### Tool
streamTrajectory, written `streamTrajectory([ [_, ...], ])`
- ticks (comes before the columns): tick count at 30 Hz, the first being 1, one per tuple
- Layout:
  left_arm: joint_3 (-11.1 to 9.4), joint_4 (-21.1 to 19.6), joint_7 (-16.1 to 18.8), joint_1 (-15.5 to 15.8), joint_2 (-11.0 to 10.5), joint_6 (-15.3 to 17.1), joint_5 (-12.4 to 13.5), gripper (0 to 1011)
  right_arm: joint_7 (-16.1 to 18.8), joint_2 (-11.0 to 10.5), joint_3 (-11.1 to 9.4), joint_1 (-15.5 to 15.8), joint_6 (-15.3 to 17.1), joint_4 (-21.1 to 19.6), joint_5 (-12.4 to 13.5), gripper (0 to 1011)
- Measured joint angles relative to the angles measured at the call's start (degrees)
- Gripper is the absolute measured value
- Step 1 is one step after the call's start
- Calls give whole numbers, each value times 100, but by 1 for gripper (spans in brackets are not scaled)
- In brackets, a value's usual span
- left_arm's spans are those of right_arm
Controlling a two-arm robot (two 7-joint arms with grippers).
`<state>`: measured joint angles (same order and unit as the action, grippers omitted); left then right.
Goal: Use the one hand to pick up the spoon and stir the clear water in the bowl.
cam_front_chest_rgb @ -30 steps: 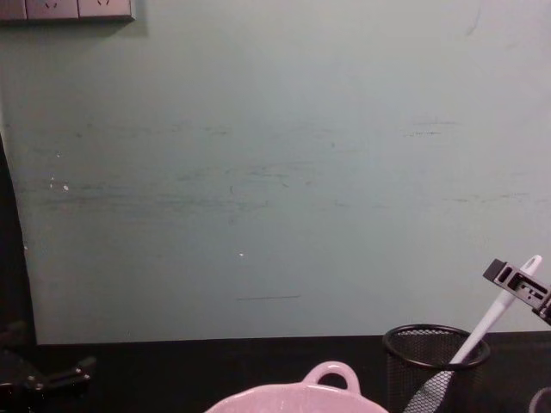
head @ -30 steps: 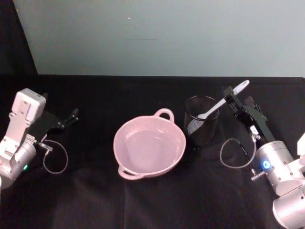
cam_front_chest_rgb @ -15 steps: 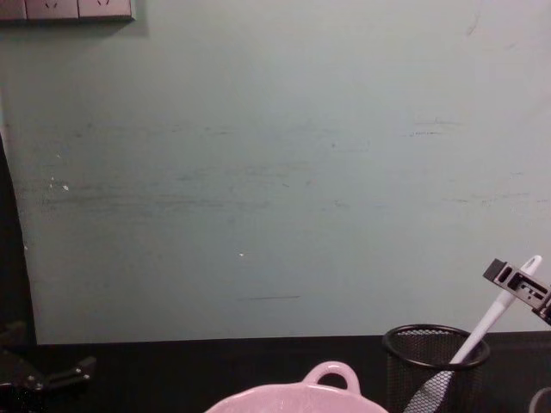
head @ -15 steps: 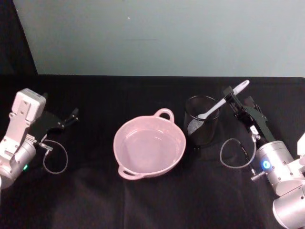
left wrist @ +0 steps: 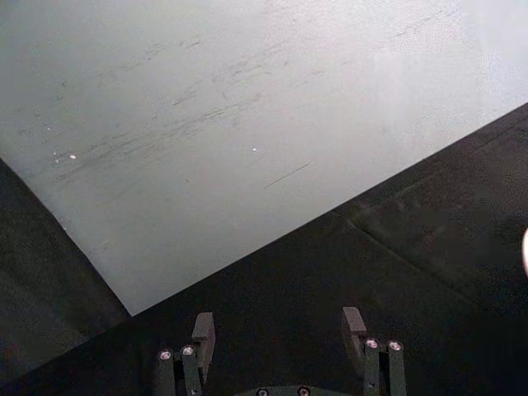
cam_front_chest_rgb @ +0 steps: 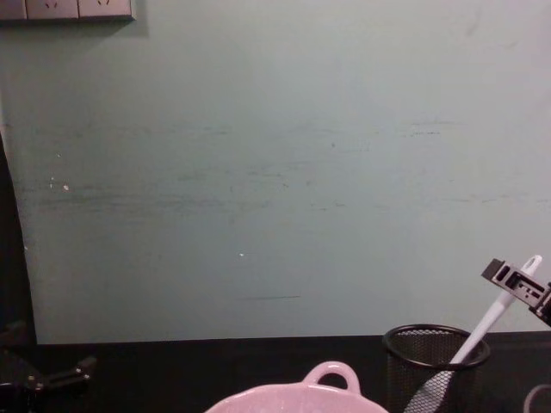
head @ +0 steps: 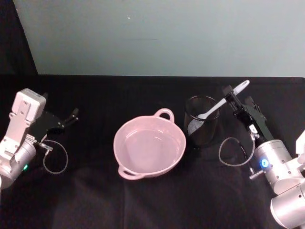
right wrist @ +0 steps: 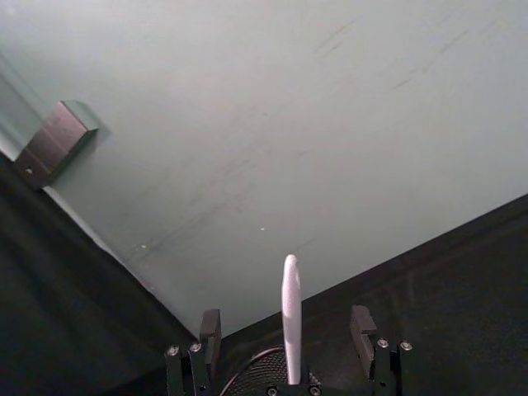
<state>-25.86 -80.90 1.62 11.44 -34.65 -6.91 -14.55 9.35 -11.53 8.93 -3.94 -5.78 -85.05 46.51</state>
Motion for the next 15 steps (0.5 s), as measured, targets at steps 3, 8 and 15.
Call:
streamTrajectory([
  [3,0,0,0,0,0,0,0,1011,-100,60,-49,17,12,-32,-58,1004],
  [8,0,0,0,0,0,0,0,1011,-171,138,-129,22,23,-44,-106,1004],
  [15,0,0,0,-1,0,0,0,1011,-146,225,-169,-93,106,97,-146,1004],
])
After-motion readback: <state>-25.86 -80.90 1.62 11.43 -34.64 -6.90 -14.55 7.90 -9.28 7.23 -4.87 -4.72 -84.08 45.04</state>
